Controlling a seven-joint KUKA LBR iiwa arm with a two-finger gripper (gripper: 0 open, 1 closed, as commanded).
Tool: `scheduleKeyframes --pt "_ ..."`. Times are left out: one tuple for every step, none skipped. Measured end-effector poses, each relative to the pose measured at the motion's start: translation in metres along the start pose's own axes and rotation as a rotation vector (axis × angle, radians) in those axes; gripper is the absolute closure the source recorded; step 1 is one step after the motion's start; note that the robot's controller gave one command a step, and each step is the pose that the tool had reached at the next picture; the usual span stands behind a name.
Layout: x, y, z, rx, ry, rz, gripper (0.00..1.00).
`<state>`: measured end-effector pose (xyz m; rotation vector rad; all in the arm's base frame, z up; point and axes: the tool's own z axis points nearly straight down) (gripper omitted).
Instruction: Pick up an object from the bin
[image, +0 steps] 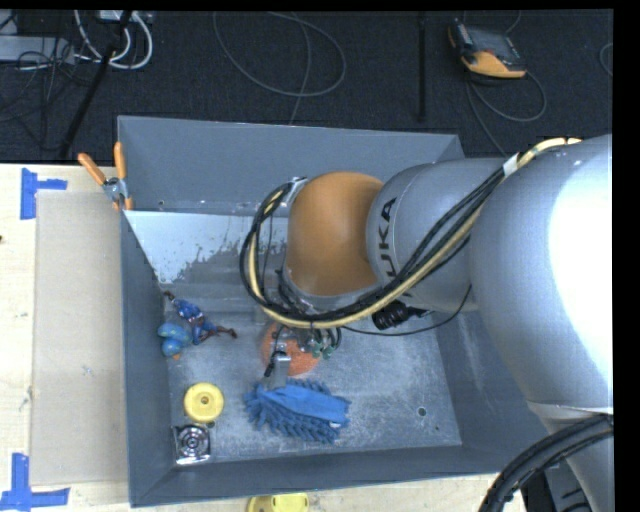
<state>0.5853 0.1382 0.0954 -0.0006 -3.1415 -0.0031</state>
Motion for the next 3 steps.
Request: scheduleKeyframes --pt "-0.007 -0.025 -0.003 0.001 0.001 0.024 0.0" --pt "-0.014 -0.057 0.003 0.002 -0.001 0.021 0.0" --pt "-0.006 -0.066 0.014 0.004 -0.001 0.04 0.0"
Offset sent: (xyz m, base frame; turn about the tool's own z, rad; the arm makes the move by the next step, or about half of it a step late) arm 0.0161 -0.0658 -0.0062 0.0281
